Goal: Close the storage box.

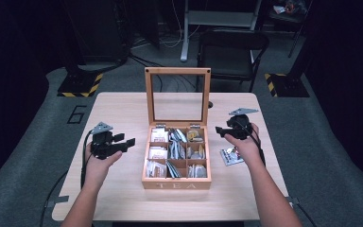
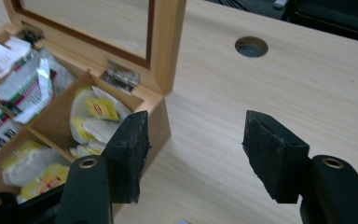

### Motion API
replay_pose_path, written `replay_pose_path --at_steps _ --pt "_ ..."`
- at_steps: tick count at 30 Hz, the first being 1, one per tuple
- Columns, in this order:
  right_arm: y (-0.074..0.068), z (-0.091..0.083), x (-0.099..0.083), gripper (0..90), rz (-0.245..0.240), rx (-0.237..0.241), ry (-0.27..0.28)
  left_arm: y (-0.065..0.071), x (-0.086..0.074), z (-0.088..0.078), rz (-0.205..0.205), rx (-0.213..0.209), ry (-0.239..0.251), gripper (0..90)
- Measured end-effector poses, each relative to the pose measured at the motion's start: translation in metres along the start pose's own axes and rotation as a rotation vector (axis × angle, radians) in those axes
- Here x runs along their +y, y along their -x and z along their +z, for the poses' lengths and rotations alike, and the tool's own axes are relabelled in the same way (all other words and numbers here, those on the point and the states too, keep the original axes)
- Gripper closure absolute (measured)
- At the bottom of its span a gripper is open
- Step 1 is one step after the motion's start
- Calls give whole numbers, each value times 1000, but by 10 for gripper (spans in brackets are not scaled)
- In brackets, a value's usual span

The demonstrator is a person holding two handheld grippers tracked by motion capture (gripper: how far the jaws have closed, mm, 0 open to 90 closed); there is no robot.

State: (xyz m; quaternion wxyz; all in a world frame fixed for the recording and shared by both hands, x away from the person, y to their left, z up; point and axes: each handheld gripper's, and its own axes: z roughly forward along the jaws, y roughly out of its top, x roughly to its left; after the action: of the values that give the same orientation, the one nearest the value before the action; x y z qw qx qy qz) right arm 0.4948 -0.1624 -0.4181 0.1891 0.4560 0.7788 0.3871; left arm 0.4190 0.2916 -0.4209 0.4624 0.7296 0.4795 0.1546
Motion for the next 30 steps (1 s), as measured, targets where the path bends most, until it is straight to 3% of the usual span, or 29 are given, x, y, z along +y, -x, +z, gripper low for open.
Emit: replay_pose_path --at_steps 7,12,20,30 --pt "-7 -1 26 379 14 39 36 0 -1 1 0 3 -1 405" --pt "-10 5 39 379 -21 44 26 1 -1 -1 16 8 -4 406" --pt "-5 18 47 379 -13 69 32 1 -2 -1 14 4 -5 405" --pt "-6 37 54 379 -19 59 28 1 -3 0 0 -3 -8 405"
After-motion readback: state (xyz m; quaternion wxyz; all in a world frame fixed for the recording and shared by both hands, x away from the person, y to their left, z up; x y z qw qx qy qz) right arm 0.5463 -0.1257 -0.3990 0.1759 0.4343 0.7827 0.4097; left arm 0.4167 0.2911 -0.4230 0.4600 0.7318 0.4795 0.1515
